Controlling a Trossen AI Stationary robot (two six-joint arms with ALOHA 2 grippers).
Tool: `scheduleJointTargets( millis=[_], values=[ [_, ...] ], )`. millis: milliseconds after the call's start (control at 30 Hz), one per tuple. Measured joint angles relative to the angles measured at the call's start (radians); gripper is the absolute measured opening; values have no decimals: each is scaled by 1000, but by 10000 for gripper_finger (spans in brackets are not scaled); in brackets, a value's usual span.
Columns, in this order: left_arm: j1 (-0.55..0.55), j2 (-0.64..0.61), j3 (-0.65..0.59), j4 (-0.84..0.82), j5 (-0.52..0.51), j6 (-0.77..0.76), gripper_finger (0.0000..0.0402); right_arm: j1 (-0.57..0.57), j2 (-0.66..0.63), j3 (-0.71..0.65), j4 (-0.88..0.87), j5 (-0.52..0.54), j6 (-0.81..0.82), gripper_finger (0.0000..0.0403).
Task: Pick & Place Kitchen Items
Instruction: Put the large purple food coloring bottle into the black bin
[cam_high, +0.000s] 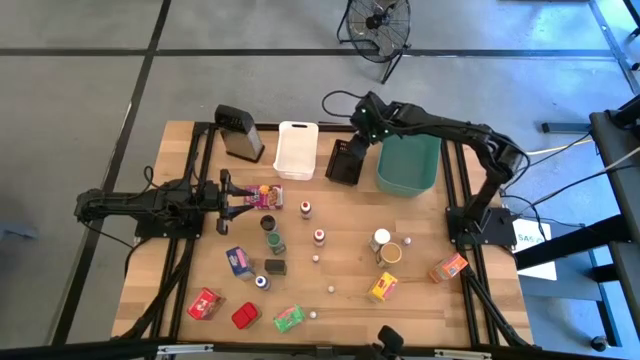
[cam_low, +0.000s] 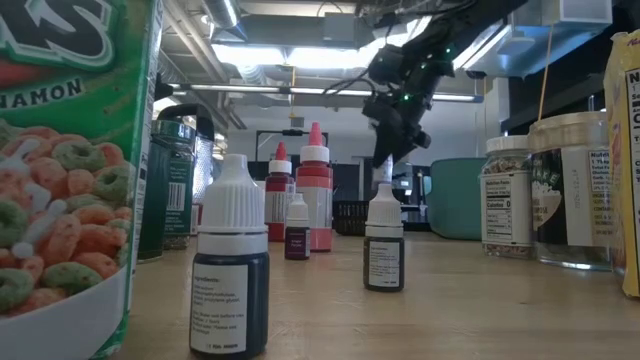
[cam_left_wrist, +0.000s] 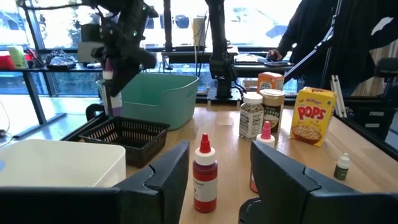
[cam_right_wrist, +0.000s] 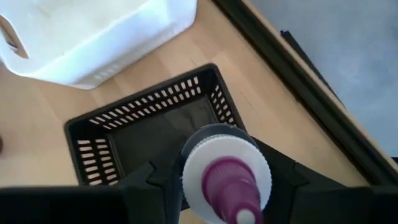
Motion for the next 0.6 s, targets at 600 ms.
scheduleJointTargets(
  millis=[600],
  values=[
    [0, 0, 0, 0, 0, 1, 166, 23, 126, 0, 36, -1, -19, 147]
  ],
)
